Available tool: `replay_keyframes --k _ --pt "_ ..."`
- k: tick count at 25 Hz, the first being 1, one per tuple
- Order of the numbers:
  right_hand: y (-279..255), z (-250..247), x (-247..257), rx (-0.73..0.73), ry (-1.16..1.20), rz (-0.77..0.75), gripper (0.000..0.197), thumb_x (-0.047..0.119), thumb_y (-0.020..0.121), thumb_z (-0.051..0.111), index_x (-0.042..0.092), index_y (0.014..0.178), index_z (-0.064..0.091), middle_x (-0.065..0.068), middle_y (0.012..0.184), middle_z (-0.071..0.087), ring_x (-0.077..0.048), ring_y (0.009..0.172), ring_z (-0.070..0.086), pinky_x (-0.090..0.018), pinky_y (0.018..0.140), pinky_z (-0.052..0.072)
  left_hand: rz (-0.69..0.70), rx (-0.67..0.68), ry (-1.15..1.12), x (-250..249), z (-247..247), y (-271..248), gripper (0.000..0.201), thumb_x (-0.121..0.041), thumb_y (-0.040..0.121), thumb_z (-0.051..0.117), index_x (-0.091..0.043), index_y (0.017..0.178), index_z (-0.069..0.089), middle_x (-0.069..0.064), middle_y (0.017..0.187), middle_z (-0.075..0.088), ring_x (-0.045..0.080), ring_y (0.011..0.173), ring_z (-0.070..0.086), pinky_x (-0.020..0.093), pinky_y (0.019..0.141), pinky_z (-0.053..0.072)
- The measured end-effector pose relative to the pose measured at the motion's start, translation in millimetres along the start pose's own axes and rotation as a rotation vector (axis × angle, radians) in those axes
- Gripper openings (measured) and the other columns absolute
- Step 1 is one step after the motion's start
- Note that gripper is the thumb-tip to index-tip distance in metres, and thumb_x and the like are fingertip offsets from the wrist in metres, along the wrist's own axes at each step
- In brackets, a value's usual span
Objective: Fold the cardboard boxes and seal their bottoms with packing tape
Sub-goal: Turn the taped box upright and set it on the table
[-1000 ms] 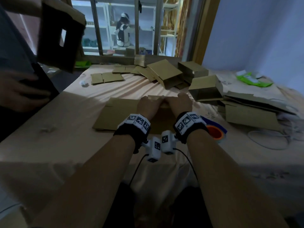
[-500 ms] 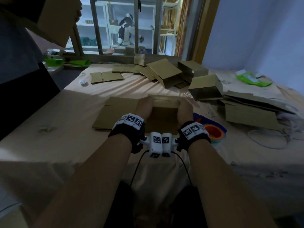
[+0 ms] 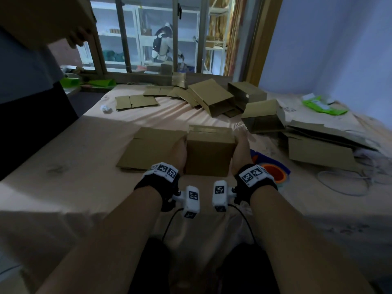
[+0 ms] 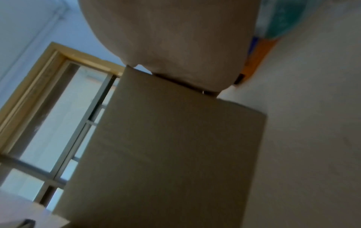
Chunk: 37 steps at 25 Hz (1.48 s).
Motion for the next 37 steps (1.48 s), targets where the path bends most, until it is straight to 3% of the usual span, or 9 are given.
replay_keyframes --k 3,8,12,17,20,24,29,32,37 --pt "-44 0 49 0.061 -0.014 -0.025 0.082 0.077 0.087 0.031 0.02 0.145 0.043 -0.01 0.15 0.042 -0.03 0.138 0.037 -0.049 0.117 0.024 0.045 0.049 -0.156 -12 -7 4 0.06 -0.06 0.096 0.04 -0.011 0.116 0.066 0.014 0.108 0.072 0.025 0.091 0.07 0.035 0.076 0.06" --pt "-67 -3 32 0.244 0.008 -0.086 0.069 0.076 0.079 0.052 0.028 0.128 0.054 -0.008 0.119 0.061 -0.029 0.109 0.059 -0.043 0.09 0.047 0.022 0.03 -0.167 -4 10 18 0.071 -0.083 0.066 0.058 -0.034 0.117 0.07 0.009 0.121 0.069 0.031 0.11 0.065 0.053 0.1 0.046" --pt "-55 1 30 0.239 0.046 -0.088 0.063 0.071 0.083 0.049 0.035 0.134 0.05 -0.008 0.123 0.059 -0.029 0.108 0.058 -0.048 0.097 0.044 0.062 -0.021 -0.129 14 8 -2 0.056 -0.071 0.086 0.045 -0.03 0.111 0.073 0.002 0.114 0.071 0.025 0.106 0.065 0.048 0.102 0.045" --pt "-46 -8 8 -0.072 0.021 0.077 0.099 0.09 0.052 0.063 0.035 0.13 0.039 0.0 0.123 0.049 -0.023 0.107 0.051 -0.045 0.101 0.041 0.048 -0.027 -0.013 21 3 8 0.061 -0.066 0.093 0.04 -0.022 0.123 0.068 0.009 0.129 0.064 0.032 0.113 0.06 0.045 0.104 0.042" --pt "-7 -11 -3 -0.012 0.032 0.124 0.119 0.096 0.027 0.066 0.041 0.13 0.046 -0.003 0.126 0.057 -0.031 0.106 0.057 -0.049 0.093 0.045 -0.012 0.096 0.052 -3 8 3 0.059 -0.059 0.099 0.035 -0.011 0.112 0.066 0.028 0.118 0.063 0.034 0.107 0.063 0.038 0.092 0.054" --pt "-56 -6 47 0.227 0.04 -0.058 0.055 0.067 0.083 0.051 0.031 0.124 0.059 -0.003 0.118 0.065 -0.024 0.11 0.058 -0.038 0.083 0.048 -0.033 0.036 0.344 -61 6 -13 0.054 -0.058 0.102 0.025 -0.015 0.115 0.054 0.022 0.111 0.062 0.04 0.096 0.061 0.047 0.081 0.055" --pt "-56 -5 64 0.315 0.16 -0.18 0.048 0.047 0.086 0.055 0.019 0.125 0.056 -0.006 0.122 0.064 -0.025 0.115 0.057 -0.044 0.093 0.048 -0.108 0.144 0.377 -96 -4 -30 0.07 -0.089 0.077 0.033 -0.032 0.112 0.054 0.018 0.109 0.06 0.041 0.096 0.061 0.052 0.073 0.055" --pt "-55 -5 65 0.386 0.176 -0.22 0.031 0.033 0.087 0.052 0.019 0.114 0.059 -0.006 0.119 0.063 -0.028 0.114 0.054 -0.048 0.093 0.043 -0.15 0.241 0.25 -91 -12 -22 0.093 -0.096 0.062 0.042 -0.041 0.137 0.048 0.014 0.13 0.052 0.047 0.109 0.054 0.066 0.07 0.054" --pt "-52 -2 60 0.488 0.195 -0.206 0.035 0.034 0.094 0.044 0.02 0.118 0.064 -0.005 0.131 0.062 -0.029 0.126 0.05 -0.06 0.095 0.043 0.036 0.259 -0.038 -75 -17 -15 0.066 -0.08 0.08 0.05 -0.037 0.129 0.059 0.004 0.125 0.068 0.032 0.118 0.059 0.056 0.091 0.05"
Point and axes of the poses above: each hand's wrist, its own y-axis towards the middle knuckle, its own z-axis out of the palm, x = y × z, the point moved 1 cm from there along y, towards the middle knuckle
